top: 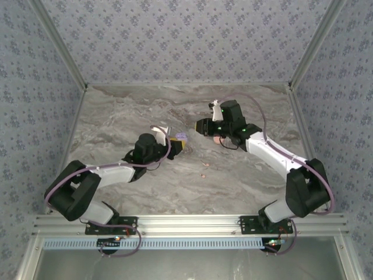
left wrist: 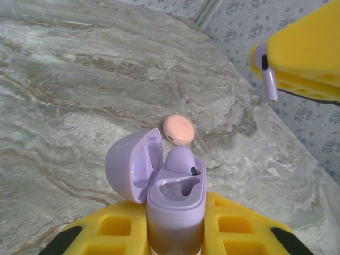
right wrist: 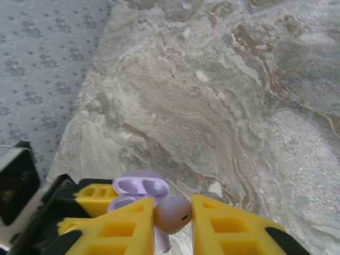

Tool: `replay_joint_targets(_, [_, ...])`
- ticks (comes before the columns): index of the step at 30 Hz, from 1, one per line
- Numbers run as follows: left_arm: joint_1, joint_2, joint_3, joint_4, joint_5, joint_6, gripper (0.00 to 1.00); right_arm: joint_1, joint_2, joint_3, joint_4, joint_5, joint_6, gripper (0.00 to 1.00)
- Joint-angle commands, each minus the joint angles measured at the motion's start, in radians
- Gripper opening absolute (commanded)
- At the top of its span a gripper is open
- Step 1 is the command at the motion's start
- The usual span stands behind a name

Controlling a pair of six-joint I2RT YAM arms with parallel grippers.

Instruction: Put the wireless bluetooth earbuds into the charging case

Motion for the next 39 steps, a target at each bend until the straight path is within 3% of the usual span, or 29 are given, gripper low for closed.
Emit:
replay_joint_targets(1, [-0.013,0.005,-0.007,0.129,0.046,0.015,0.21,-0.005,-0.045,-0.005,0.037,-0.040,-0.022,0.24])
replay_joint_targets(16, [-0.041,0.064,-0.013,0.381,0.084,0.006,0.21,0.031,-0.142,-0.021,0.098,-0.042,-0.030,0.25])
replay_joint_targets(39, [-0.083,0.020,0.059,0.376,0.074,-0.020,0.21,0.115,-0.215,-0.015,0.070,0.076,-0.103,0.25])
